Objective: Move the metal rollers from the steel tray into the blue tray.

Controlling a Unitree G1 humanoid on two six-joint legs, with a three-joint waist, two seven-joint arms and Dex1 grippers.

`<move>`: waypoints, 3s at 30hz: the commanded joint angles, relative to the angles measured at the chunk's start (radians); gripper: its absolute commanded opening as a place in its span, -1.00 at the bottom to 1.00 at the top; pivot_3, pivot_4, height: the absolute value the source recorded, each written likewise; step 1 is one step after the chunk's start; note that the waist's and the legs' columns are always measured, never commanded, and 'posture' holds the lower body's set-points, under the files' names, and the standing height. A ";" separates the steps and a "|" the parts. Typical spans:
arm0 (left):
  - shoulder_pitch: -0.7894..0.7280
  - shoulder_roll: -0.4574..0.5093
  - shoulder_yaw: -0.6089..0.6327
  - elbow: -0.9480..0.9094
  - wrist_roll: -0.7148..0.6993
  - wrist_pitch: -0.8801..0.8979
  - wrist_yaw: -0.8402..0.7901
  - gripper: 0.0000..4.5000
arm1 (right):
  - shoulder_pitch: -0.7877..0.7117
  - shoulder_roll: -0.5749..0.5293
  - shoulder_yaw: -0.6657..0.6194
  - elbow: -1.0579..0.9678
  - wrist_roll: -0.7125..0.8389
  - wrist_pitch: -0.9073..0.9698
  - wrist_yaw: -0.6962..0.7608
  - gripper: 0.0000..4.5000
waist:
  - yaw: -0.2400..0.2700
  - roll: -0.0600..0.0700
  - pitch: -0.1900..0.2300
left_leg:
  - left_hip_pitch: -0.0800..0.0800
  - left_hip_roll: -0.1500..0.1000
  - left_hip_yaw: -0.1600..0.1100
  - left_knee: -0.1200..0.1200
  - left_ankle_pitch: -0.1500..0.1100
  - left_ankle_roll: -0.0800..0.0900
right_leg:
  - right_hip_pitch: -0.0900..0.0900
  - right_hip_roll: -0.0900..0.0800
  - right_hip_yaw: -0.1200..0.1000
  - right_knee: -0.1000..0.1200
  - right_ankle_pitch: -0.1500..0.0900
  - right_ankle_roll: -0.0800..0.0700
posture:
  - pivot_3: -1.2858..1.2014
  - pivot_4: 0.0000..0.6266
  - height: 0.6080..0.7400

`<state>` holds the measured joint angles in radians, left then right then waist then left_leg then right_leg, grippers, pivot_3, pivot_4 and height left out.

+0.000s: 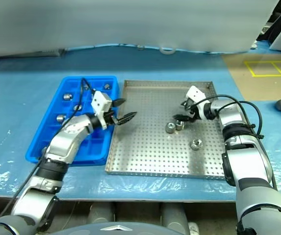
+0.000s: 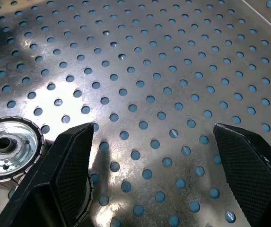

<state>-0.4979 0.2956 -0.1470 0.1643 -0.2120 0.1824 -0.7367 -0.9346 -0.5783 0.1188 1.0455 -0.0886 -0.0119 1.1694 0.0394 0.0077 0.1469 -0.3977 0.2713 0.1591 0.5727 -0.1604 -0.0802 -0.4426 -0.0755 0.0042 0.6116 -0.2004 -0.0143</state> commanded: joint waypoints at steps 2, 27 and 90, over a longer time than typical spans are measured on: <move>-0.011 -0.020 -0.024 0.014 0.024 -0.048 -0.017 0.76 | -0.006 -0.035 -0.027 -0.069 0.056 0.082 0.111 0.87 | 0.000 0.000 0.000 | 0.000 0.000 0.000 0.000 0.000 0.000 | 0.000 0.000 0.000 0.000 0.000 0.000 | -0.10 -0.52 1.00; 0.070 -0.032 -0.006 -0.045 0.030 -0.032 0.010 0.79 | 0.119 -0.045 0.107 -0.305 0.015 0.160 0.149 0.32 | -0.005 -0.002 0.001 | 0.012 0.000 0.005 -0.001 0.000 0.000 | 0.006 0.000 0.005 0.002 0.000 0.000 | -0.08 -0.52 1.00; -0.049 -0.460 0.655 -0.141 -0.928 0.284 0.498 -0.24 | -0.046 0.303 -0.108 -0.443 0.381 0.347 0.003 -0.26 | 0.001 -0.016 0.010 | 0.013 0.000 0.013 -0.010 0.000 0.000 | 0.000 0.001 0.011 -0.003 0.000 0.000 | -0.03 -0.52 1.00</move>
<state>-0.5323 -0.1702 0.3913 0.0830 -1.0173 0.5297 -0.2985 -0.9412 -0.2786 0.0944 0.6066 0.2176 0.3199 1.2011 0.0401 -0.0087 0.1571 -0.3844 0.2717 0.1724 0.5628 -0.1603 -0.0807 -0.4426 -0.0740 0.0154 0.6091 -0.2000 -0.0145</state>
